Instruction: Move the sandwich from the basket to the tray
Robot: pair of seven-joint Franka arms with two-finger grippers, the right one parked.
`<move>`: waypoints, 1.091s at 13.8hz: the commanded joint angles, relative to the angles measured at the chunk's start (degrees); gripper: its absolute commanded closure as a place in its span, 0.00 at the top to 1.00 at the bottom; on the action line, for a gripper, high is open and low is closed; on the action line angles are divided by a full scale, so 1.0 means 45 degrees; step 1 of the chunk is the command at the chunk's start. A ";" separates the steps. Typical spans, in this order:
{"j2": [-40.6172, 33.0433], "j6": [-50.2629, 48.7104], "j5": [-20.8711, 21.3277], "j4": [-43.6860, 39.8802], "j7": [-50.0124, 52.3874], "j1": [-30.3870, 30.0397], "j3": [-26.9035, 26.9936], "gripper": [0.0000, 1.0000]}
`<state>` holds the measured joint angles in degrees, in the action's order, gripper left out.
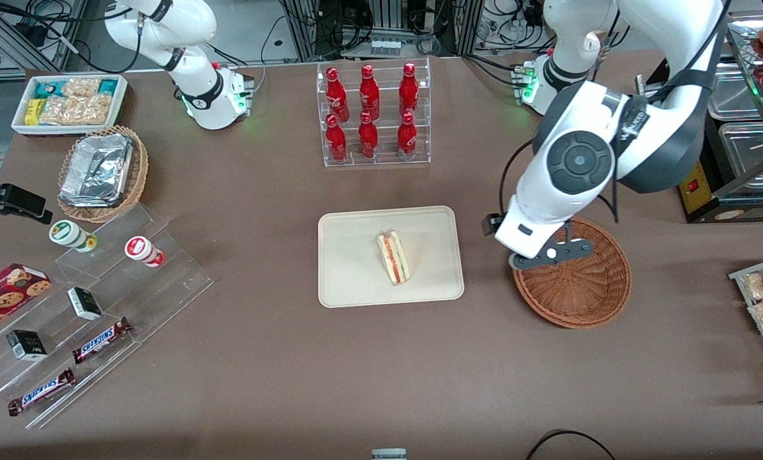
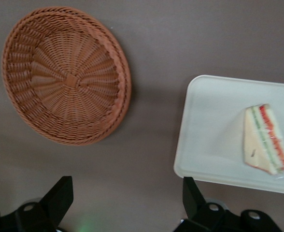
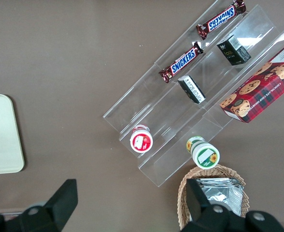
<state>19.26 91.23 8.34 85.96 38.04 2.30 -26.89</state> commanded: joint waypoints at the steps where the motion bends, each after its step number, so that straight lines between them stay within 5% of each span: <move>1: -0.1350 0.0060 -0.0408 0.1366 -0.1126 -0.0529 -0.0059 1.00; 5: -0.2403 -0.0795 -0.1011 0.1757 -0.3368 -0.1272 0.0232 1.00; 11: -0.4005 -0.2244 -0.1482 0.1757 -0.6593 -0.0532 0.2867 1.00; 15: -0.4396 -0.2636 -0.1463 0.1621 -0.7846 -0.0434 0.3495 1.00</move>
<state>1.55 79.96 2.58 92.00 4.85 -0.95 -12.48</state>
